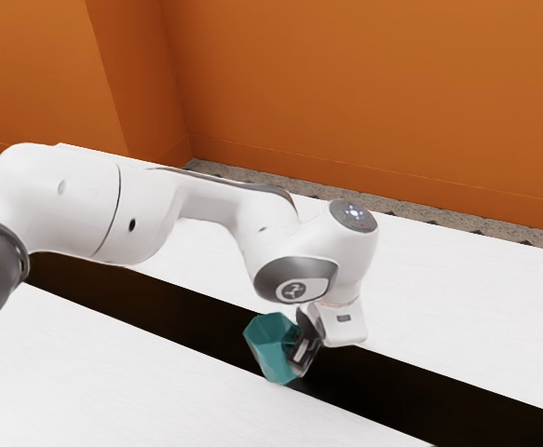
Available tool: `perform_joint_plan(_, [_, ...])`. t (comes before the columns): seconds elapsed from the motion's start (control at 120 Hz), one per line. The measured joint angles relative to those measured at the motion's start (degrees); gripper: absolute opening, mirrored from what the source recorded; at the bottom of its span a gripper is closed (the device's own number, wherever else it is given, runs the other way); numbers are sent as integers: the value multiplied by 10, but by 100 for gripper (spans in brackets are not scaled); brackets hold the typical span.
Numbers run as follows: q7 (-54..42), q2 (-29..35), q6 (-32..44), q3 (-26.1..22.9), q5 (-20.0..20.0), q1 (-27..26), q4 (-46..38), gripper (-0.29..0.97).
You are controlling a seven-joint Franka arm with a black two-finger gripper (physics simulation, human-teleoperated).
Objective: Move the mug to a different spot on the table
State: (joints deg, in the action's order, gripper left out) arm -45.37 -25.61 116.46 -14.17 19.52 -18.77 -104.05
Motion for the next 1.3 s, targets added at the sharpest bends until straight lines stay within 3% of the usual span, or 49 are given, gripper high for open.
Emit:
perform_joint_plan(0.233, [10, 14, -114, 2, 70, 2, 28, -1])
perform_joint_plan(0.467, [17, 13, -162, 5, 118, 37, 44, -3])
perform_joint_plan(1.008, [26, 9, -176, 2, 136, 192, 37, -6])
perform_joint_plan(1.3, [28, -47, -165, 2, 167, 209, 95, -6])
